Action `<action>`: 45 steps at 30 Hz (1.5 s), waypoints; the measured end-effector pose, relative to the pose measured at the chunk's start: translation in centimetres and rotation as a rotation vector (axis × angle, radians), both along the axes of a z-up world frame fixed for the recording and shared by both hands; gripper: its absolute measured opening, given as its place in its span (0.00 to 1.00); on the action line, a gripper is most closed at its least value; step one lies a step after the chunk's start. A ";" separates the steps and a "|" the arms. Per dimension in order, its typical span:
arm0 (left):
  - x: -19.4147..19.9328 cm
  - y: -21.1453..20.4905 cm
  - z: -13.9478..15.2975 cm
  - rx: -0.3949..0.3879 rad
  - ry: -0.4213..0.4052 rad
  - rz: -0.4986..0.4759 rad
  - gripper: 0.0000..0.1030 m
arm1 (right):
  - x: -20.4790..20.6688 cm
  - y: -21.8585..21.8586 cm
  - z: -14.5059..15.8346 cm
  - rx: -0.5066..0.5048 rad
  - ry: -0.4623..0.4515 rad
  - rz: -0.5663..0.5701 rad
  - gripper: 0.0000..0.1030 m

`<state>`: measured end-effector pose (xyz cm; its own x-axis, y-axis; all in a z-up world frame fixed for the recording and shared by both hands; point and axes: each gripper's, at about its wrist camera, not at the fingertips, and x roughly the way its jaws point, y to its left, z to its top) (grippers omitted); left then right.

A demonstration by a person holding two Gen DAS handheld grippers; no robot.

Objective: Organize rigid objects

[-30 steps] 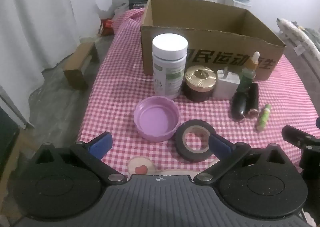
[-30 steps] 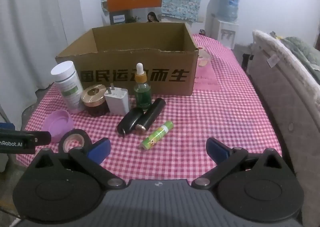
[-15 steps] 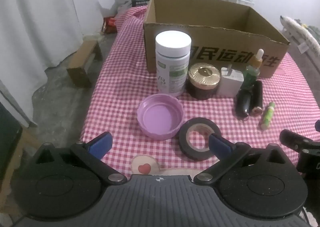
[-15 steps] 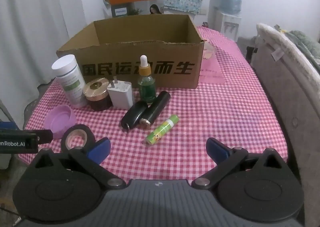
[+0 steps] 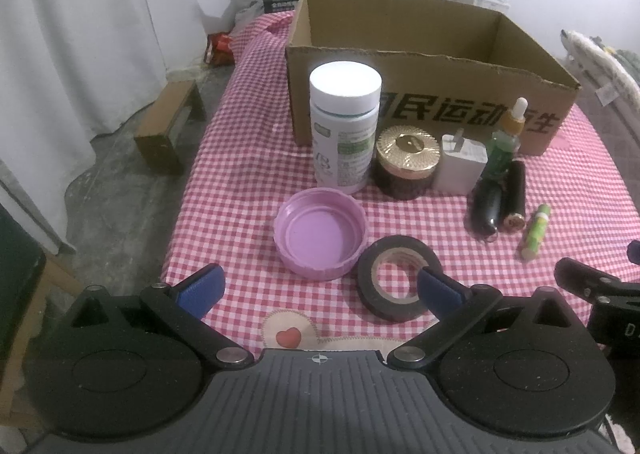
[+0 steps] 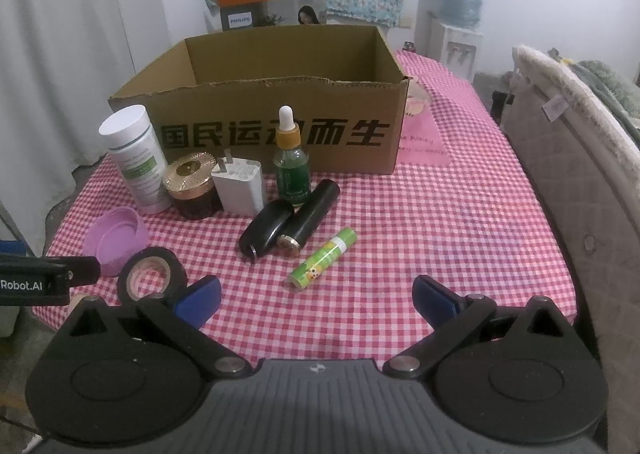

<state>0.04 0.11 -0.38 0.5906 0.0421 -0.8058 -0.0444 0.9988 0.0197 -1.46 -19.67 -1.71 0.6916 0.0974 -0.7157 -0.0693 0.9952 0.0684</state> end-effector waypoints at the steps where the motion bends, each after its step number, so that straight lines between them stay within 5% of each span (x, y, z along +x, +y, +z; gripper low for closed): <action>1: 0.0 0.0 0.0 0.000 0.000 -0.002 1.00 | 0.0 0.0 0.0 0.000 0.000 0.000 1.00; 45: 0.8 0.3 -0.3 0.009 0.025 0.009 1.00 | 0.9 1.5 -0.4 -0.021 0.019 0.035 1.00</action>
